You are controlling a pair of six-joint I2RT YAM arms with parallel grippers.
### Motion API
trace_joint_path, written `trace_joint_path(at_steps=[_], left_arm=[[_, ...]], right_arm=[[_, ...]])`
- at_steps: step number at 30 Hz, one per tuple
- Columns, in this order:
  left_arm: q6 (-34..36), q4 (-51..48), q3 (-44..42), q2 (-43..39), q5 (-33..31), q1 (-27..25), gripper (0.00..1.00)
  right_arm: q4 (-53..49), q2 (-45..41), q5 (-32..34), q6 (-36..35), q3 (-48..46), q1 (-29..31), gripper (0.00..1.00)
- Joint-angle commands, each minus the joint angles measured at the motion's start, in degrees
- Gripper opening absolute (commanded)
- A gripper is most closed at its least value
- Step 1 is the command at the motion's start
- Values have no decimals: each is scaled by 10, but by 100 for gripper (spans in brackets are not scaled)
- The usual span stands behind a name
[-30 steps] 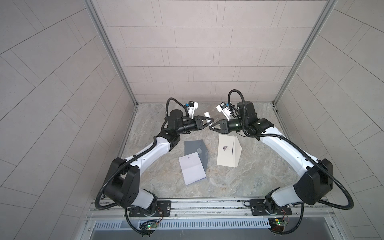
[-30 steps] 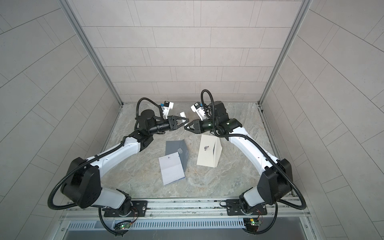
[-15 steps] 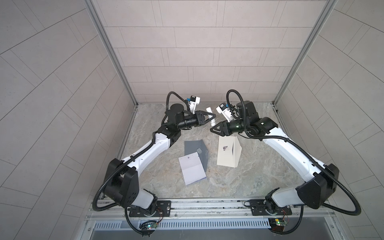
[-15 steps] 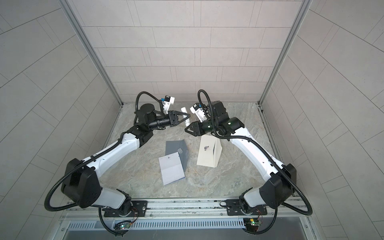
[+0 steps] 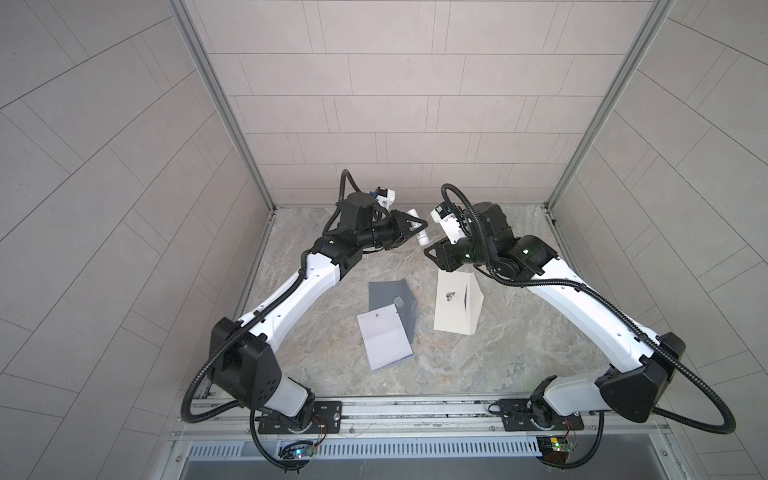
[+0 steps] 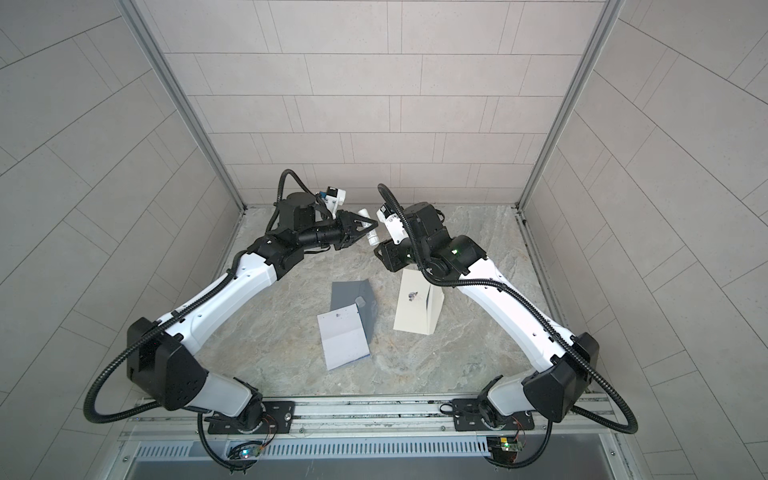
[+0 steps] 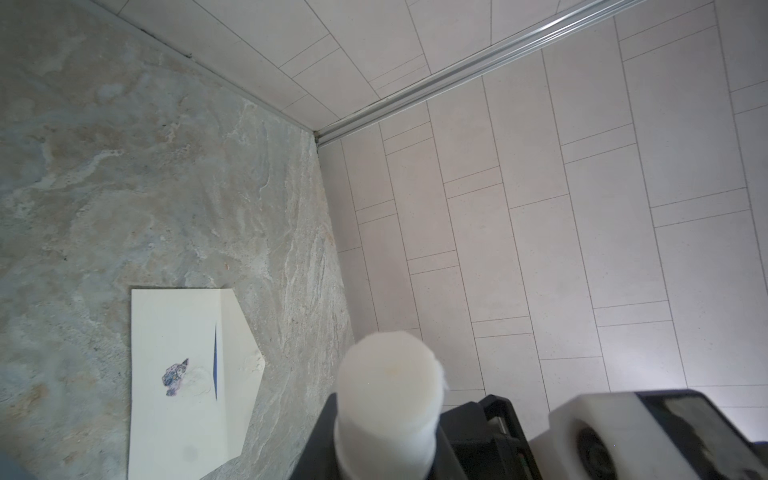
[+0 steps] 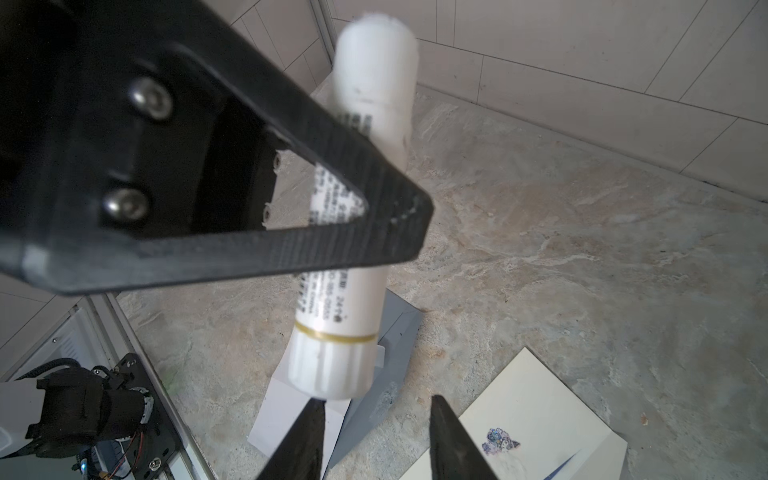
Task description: Place the letter into the envelope and seal it
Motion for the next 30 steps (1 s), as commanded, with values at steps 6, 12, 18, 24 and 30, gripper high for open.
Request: trace_joint_path(at_steps=[6,12,18,24,30], left_arm=[[-6,-5,1,-2,-7,-4,0],[-11,3,-3,-2,-1,-4,0],[-15,8,-7,-4,4,-4,0],[-28,37,-19,-4,20,-5,0],[-25,55,-42,-9,28,-5,0]], right_arm=[[21,2,-43,-5,20,4,43],[41,17,-56,6,29,4,43],[42,42,-52,18,47,5,29],[42,46,-47,35,49,2,8],[86,28,-117,75,23,-24,19]])
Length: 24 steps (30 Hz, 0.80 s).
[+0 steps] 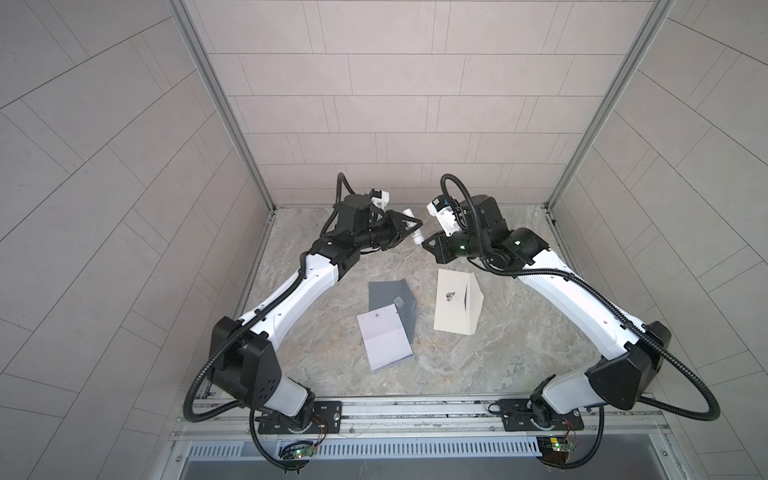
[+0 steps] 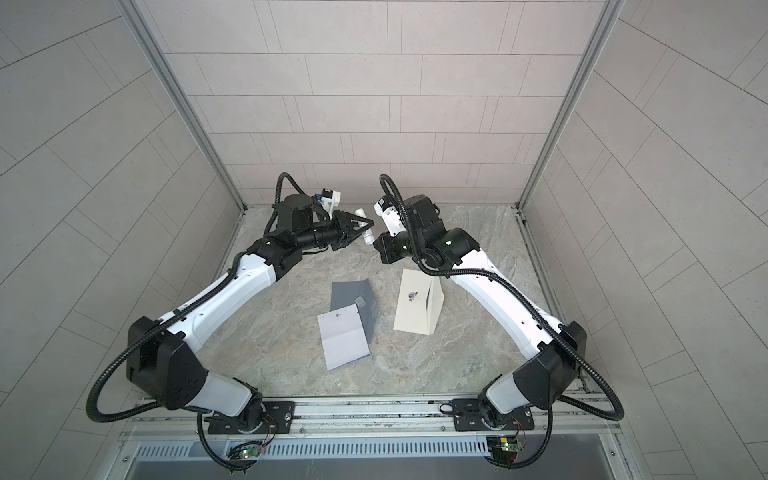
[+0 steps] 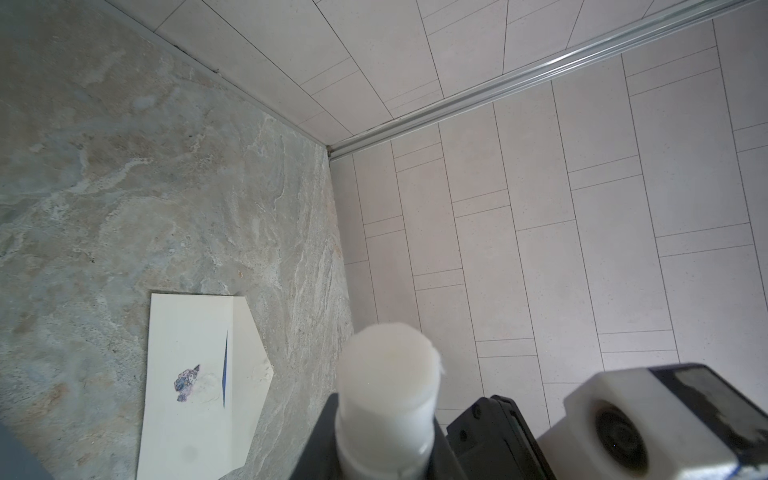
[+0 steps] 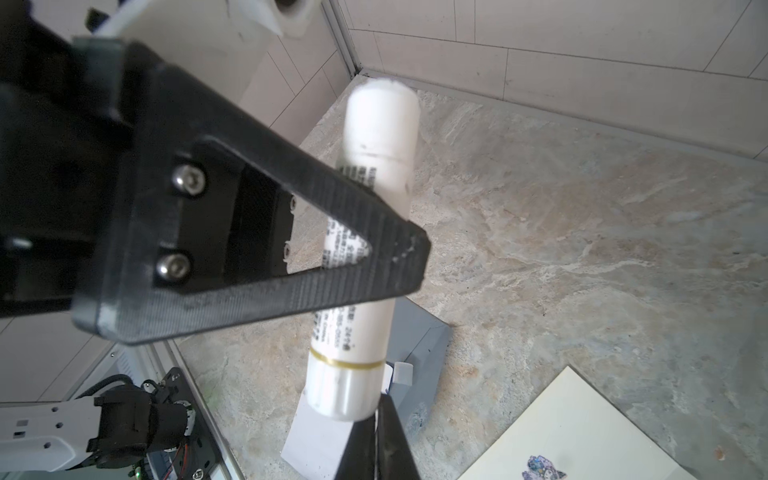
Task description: Place the letter into the envelope and seal it
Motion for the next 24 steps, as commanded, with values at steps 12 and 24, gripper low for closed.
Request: trace_joint_path(at_steps=[12,24], left_arm=[[-5,20,-14,-7,39,-16,0],[32,127,-51,-31,67,-16,0]], right_arm=[[43,-13,-52,6,-7,-3,38],[92,-12,-234,54,-27,-35,1]])
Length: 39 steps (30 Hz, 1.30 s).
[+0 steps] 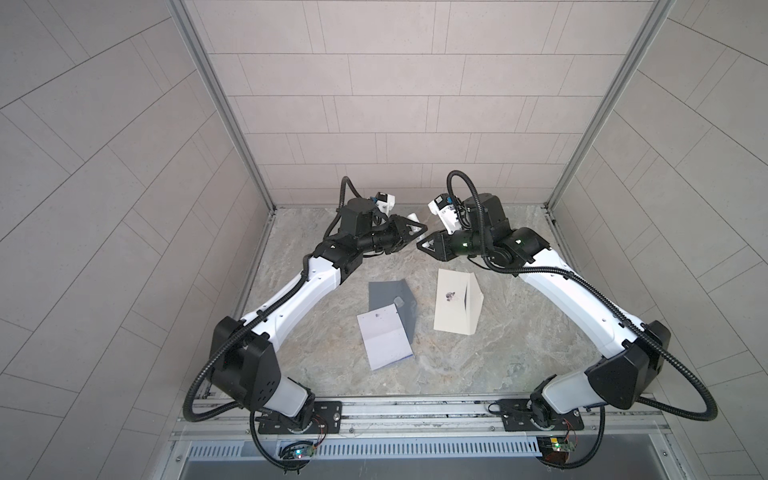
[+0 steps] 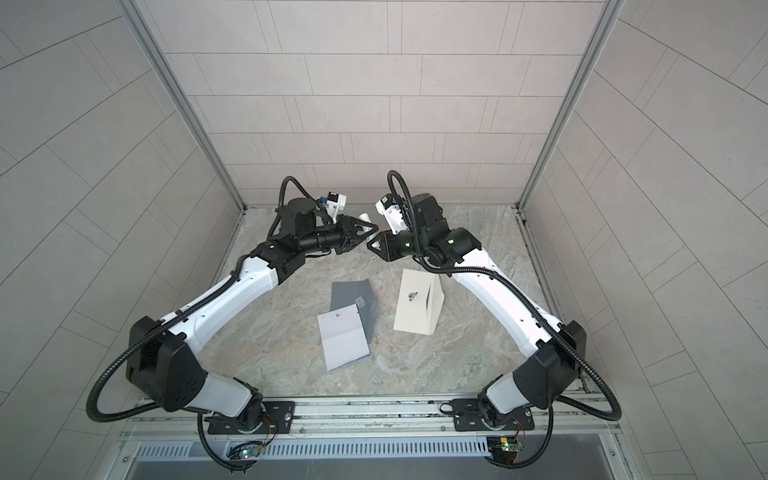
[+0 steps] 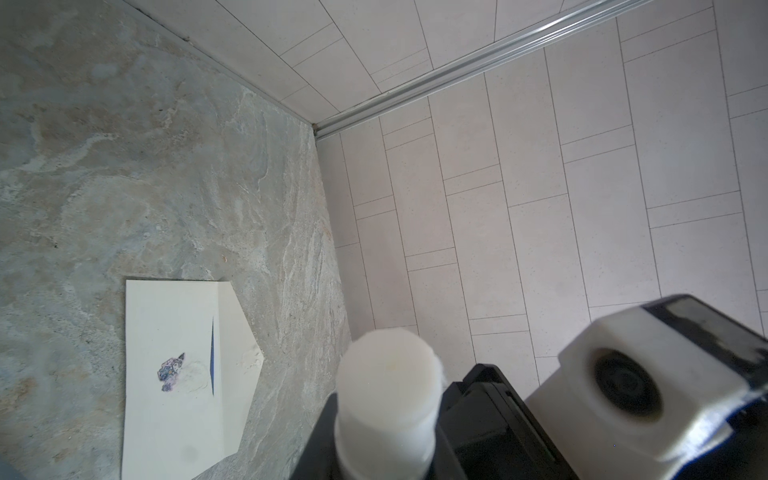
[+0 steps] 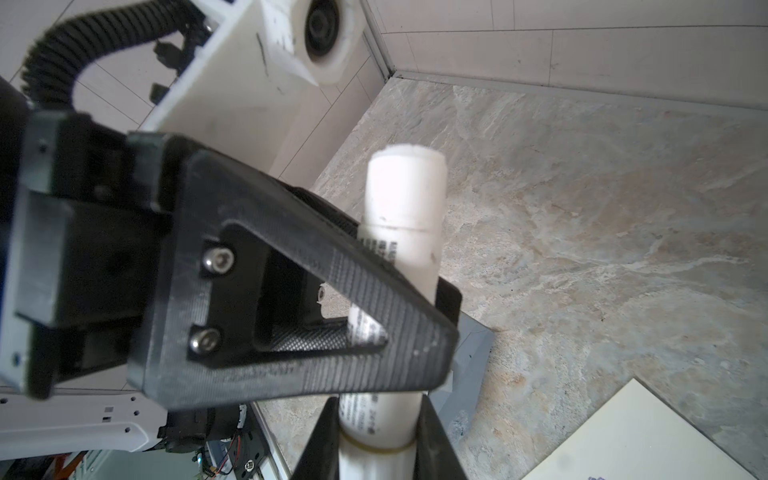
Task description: Place the letter into the envelope and seal it
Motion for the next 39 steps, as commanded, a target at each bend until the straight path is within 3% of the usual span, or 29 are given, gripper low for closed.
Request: trace_joint_path(at_steps=[1,5,12,19,20,23,26,28,32,35,39], left_arm=[[36,124,-45,-33,51,-4,0],[81,300,-138,-87,73,-3,0],[88,352,-170,-92,127,-4,0],[86,362,-204,-115,161,-3,0],[92,347,-205,-119,161,-3,0],[124,291,-198,-130,144,-1,0],[151,210,-169,-131,65,-1,0],[138,151,-137,-119,-17,-1,0],[32,73,-75,-72,-140,-1,0],[-60,71,-43,-21,-129,-3,0],[-170,90,-31,18,-107,-9,0]], right_arm=[[82,-14,-169,39,-23,-18,0],[163,-26,-268,89,-56,-38,0],[149,-18,-335,66,-51,-38,0],[23,12,-349,-23,14,-45,0],[19,13,-344,-24,21,-47,4],[8,5,-296,-20,29,-56,32],[-3,-18,-221,-13,28,-60,49],[26,-44,-163,14,3,-60,53],[116,-105,-12,87,-73,-59,57],[181,-136,89,133,-122,-54,57],[217,-143,143,131,-144,-28,56]])
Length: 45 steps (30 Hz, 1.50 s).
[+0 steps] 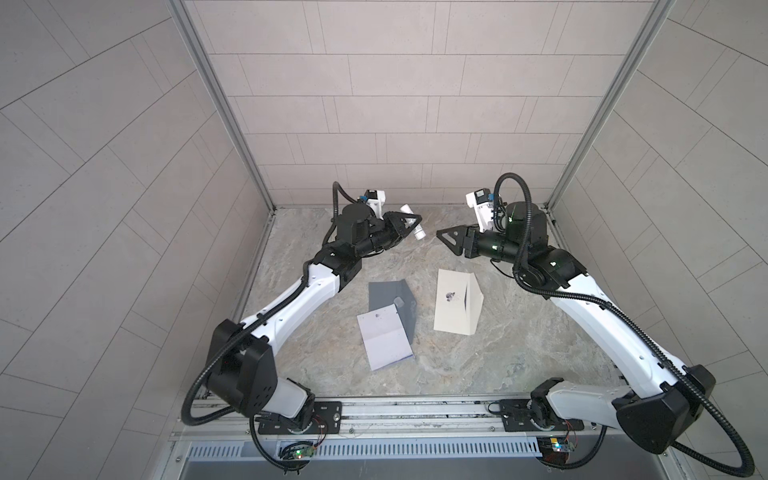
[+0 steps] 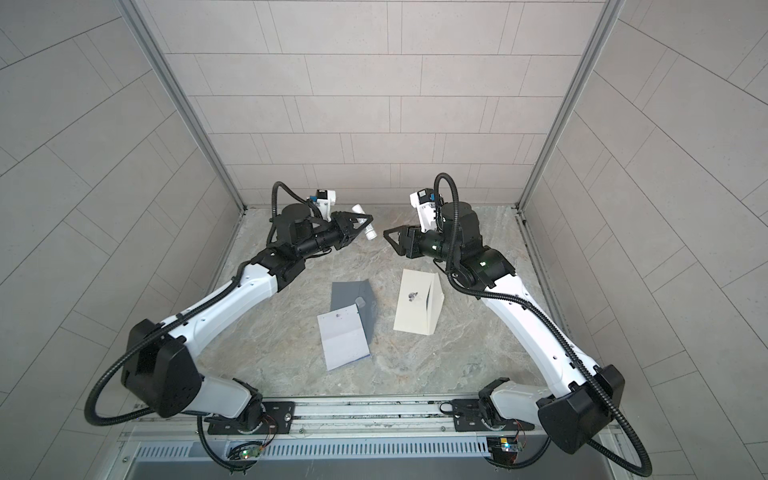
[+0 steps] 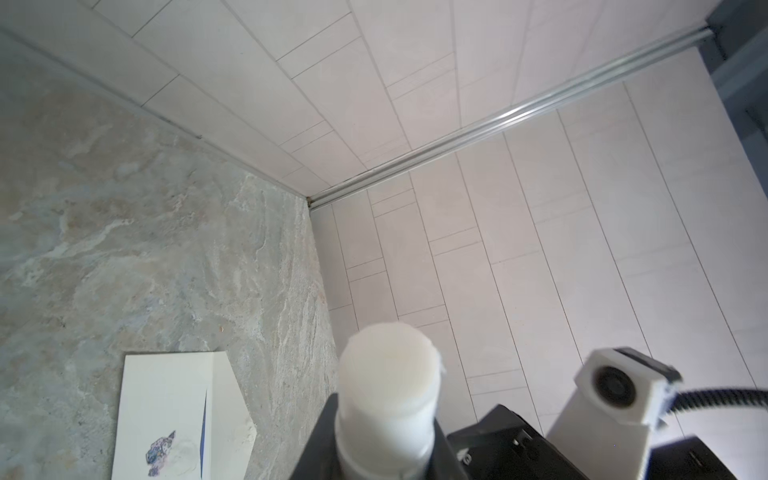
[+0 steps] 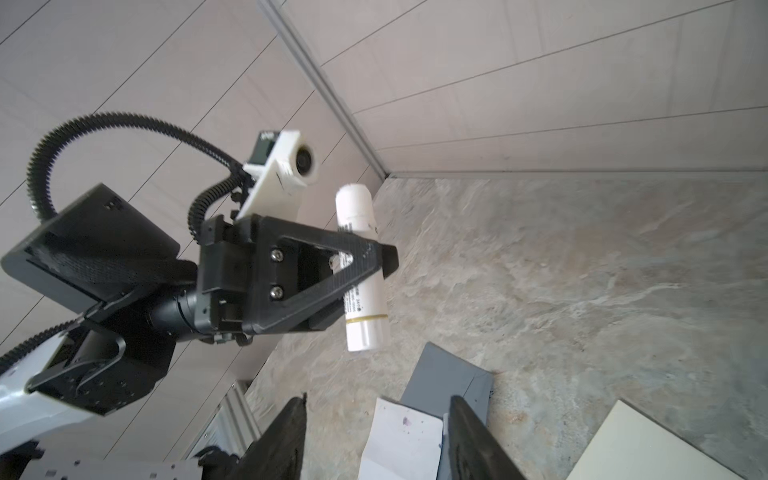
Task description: Place the letter into the envelope and seal it
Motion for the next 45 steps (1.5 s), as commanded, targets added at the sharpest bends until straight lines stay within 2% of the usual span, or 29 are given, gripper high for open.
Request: trace_joint_path(at_steps=[1,5,10,15,28,37,45], left_arm=[[-132,-9,14,20,-6,-7,0],[-218,-13,14,33,-2,-8,0],[-310,52,8,55,22,-9,0],[-357,88,-5,69,36,-9,0],[-385,118,-2,83,49,-15,0],[-387,120,-6,82,52,-17,0],[-392,133,-10,84,52,-19,0]], right_arm=[[63,-1,92,15,-7,28,55],[34,22,105,-23,13,57,54],[-40,56,145,-76,51,74,55],[-59,64,181,-92,52,75,54],[-49,105,170,-99,68,76,50],[-55,138,177,-101,91,76,34],[-25,145,182,-89,79,74,33]])
